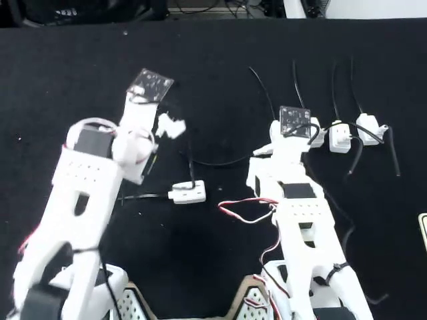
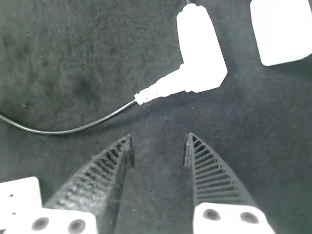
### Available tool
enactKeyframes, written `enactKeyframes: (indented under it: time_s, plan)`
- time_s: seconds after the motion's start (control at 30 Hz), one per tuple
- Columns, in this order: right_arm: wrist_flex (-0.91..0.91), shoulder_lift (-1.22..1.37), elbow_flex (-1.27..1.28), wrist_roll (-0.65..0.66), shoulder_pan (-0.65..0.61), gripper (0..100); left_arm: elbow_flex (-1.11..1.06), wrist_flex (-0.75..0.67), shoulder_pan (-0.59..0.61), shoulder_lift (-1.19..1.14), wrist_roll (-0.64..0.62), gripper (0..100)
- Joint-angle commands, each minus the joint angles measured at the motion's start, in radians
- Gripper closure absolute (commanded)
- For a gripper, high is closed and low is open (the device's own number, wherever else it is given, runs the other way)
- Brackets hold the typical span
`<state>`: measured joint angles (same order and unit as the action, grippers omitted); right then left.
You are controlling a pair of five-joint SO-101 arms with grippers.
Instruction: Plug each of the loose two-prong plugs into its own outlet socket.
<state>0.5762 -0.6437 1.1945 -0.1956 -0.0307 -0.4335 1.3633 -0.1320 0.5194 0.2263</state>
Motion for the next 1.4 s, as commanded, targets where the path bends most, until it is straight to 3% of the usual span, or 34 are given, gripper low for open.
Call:
enactKeyframes:
  time_s: [0.0, 0.17, 0.3, 0.5, 0.73, 0.93, 1.03, 1.27, 1.37]
  plan:
    - [-0.009, -0.035, -0.076, -0.049, -0.028, 83.7, -0.209, -0.175, -0.015, 0.209, -0.017, 97]
    - [-0.014, -0.035, -0.071, -0.071, -0.055, 83.9, -0.452, -0.276, -0.142, 0.419, -0.018, 97]
    - [-0.014, -0.035, -0.073, -0.071, -0.043, 83.9, -0.604, -0.362, -0.254, 0.566, -0.1, 97]
    - [-0.015, -0.035, -0.07, -0.071, -0.043, 83.9, -0.682, -0.379, -0.3, 0.666, -0.115, 97]
    - [-0.015, -0.035, -0.068, -0.071, -0.048, 83.7, -0.72, -0.37, -0.265, 0.667, -0.112, 96]
    - [-0.015, -0.035, -0.068, -0.071, -0.049, 83.7, -0.739, -0.315, -0.292, 0.669, -0.083, 79]
    - [-0.015, -0.035, -0.068, -0.071, -0.049, 83.7, -0.727, -0.301, -0.283, 0.678, -0.037, 77]
    - [-0.014, -0.035, -0.068, -0.071, -0.051, 83.6, -0.684, -0.431, -0.03, 0.664, -0.021, 79]
    - [-0.014, -0.035, -0.068, -0.071, -0.051, 83.6, -0.725, -0.522, 0.005, 0.612, -0.015, 79]
